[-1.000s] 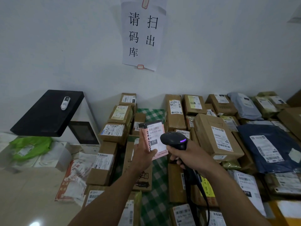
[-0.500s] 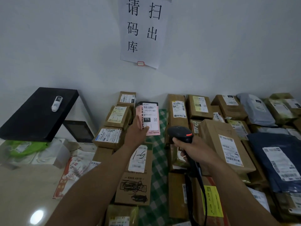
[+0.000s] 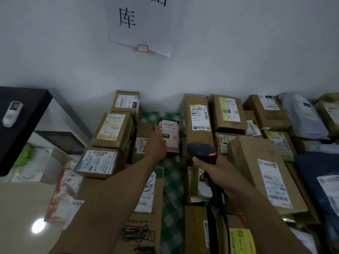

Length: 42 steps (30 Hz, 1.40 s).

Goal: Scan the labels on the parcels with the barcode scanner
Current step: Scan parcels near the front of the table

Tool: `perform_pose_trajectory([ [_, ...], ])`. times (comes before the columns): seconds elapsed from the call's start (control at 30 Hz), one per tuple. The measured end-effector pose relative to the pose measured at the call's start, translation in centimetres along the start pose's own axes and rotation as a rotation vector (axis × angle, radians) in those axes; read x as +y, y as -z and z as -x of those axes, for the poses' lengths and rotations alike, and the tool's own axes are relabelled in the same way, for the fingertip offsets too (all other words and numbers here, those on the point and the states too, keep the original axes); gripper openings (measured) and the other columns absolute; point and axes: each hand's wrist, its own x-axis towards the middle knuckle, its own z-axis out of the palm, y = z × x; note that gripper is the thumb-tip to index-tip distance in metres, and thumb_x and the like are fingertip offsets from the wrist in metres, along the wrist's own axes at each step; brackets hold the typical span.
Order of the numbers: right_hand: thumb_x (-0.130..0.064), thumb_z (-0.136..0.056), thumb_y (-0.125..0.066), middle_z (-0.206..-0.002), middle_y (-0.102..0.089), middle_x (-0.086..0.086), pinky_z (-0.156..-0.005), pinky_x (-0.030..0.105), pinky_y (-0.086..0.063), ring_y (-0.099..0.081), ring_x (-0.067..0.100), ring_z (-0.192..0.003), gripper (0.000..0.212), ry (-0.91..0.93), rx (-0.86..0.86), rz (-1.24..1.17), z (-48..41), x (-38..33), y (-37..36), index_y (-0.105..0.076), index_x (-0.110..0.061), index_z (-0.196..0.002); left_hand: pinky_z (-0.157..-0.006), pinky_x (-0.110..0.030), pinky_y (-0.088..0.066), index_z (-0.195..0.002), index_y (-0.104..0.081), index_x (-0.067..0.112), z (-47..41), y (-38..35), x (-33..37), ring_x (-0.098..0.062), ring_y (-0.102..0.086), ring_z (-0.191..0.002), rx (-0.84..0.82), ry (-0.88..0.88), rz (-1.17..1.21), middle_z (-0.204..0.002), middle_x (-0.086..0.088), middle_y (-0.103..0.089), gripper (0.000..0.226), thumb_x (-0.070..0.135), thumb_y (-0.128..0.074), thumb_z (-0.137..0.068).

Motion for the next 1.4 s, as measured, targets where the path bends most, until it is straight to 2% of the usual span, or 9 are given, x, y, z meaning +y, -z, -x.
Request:
perform_pose_trajectory([
  [0.13,-0.035,-0.097,-0.072,-0.083,-0.064,0.006,-0.063,0.027,-0.053,-0.060,0.020,-0.076,0.017,-0.016,0.004,0.008,-1.2,0.4,0.3,-0.067,-0.037,-0.114,-0.120,-0.046,-0.032,-0.152,-0.047,0.021,-1.5,-1.0,-1.0,-0.029,-0.032,-0.146,-0.170,-0.141,-0.261,-0.158,-0.007,-0.037,0.064,0.026,-0.072,-0.093],
  [0.27,-0.037,-0.097,-0.072,-0.081,-0.064,0.006,-0.066,0.029,-0.053,-0.061,0.019,-0.075,0.016,-0.022,-0.002,0.002,-1.9,1.0,0.5,-0.068,-0.040,-0.112,-0.122,-0.057,-0.029,-0.145,-0.054,0.010,-3.4,-2.2,-2.8,-0.044,-0.029,-0.148,-0.398,-0.328,-0.526,-0.154,-0.017,-0.040,0.056,0.032,-0.066,-0.095],
  [0.5,-0.033,-0.098,-0.070,-0.073,-0.067,0.000,-0.065,0.030,-0.053,-0.062,0.015,-0.069,0.014,-0.010,0.013,-0.004,-2.5,1.3,0.8,-0.067,-0.038,-0.111,-0.123,-0.047,-0.031,-0.145,-0.053,0.020,-6.1,-1.2,-2.2,-0.033,-0.029,-0.151,-0.196,-0.258,-0.503,-0.161,-0.008,-0.038,0.049,0.019,-0.065,-0.097],
  [0.67,-0.031,-0.099,-0.070,-0.074,-0.063,0.006,-0.064,0.030,-0.051,-0.059,0.015,-0.065,0.018,-0.017,0.017,-0.022,-2.6,1.5,1.3,-0.066,-0.033,-0.117,-0.126,-0.061,-0.007,-0.155,-0.038,0.022,-7.2,-0.8,-1.0,-0.037,0.001,-0.158,-0.209,-0.166,-0.520,-0.171,-0.006,-0.017,0.056,0.018,-0.053,-0.101],
  [0.8,-0.033,-0.098,-0.071,-0.079,-0.066,0.007,-0.064,0.030,-0.053,-0.061,0.015,-0.068,0.020,-0.029,0.044,-0.043,-2.3,1.5,1.7,-0.066,-0.031,-0.117,-0.126,-0.052,-0.019,-0.135,-0.059,0.012,-5.3,-0.8,1.5,-0.034,-0.031,-0.150,-0.182,-0.214,-0.294,-0.155,-0.016,-0.046,0.033,0.023,-0.049,-0.105],
  [0.9,-0.033,-0.097,-0.072,-0.085,-0.067,0.009,-0.065,0.031,-0.052,-0.062,0.018,-0.070,0.023,-0.021,0.064,-0.076,-1.8,1.4,2.0,-0.067,-0.028,-0.119,-0.087,-0.036,-0.050,-0.095,-0.060,0.023,-1.0,-0.6,4.3,-0.012,-0.060,-0.094,-0.146,-0.094,0.270,-0.100,-0.001,-0.064,0.030,0.035,-0.037,-0.111],
  [1.03,-0.033,-0.097,-0.072,-0.103,-0.071,0.017,-0.064,0.030,-0.052,-0.062,0.015,-0.070,0.018,-0.004,0.096,-0.105,-0.6,1.4,2.3,-0.069,-0.028,-0.114,-0.078,-0.023,-0.047,-0.134,-0.053,0.028,3.5,-0.7,6.3,-0.010,-0.060,-0.109,-0.366,0.033,0.590,-0.121,0.011,-0.059,0.042,0.056,-0.047,-0.104],
  [1.13,-0.034,-0.096,-0.073,-0.111,-0.072,0.017,-0.065,0.029,-0.053,-0.062,0.014,-0.069,0.018,0.007,0.115,-0.119,0.3,1.3,2.5,-0.068,-0.032,-0.114,-0.089,-0.035,-0.059,-0.152,-0.040,0.029,4.6,-1.2,6.6,-0.014,-0.064,-0.110,-0.484,0.160,0.767,-0.135,0.002,-0.060,0.069,0.047,-0.071,-0.093],
  [1.4,-0.034,-0.097,-0.071,-0.110,-0.073,0.012,-0.064,0.029,-0.054,-0.063,0.014,-0.069,0.020,0.042,0.146,-0.111,3.6,0.9,2.8,-0.066,-0.034,-0.116,-0.068,-0.035,-0.057,-0.155,-0.036,0.030,5.4,0.0,7.3,-0.021,-0.065,-0.104,-0.477,0.312,0.979,-0.122,0.003,-0.058,0.056,0.031,-0.058,-0.104],
])
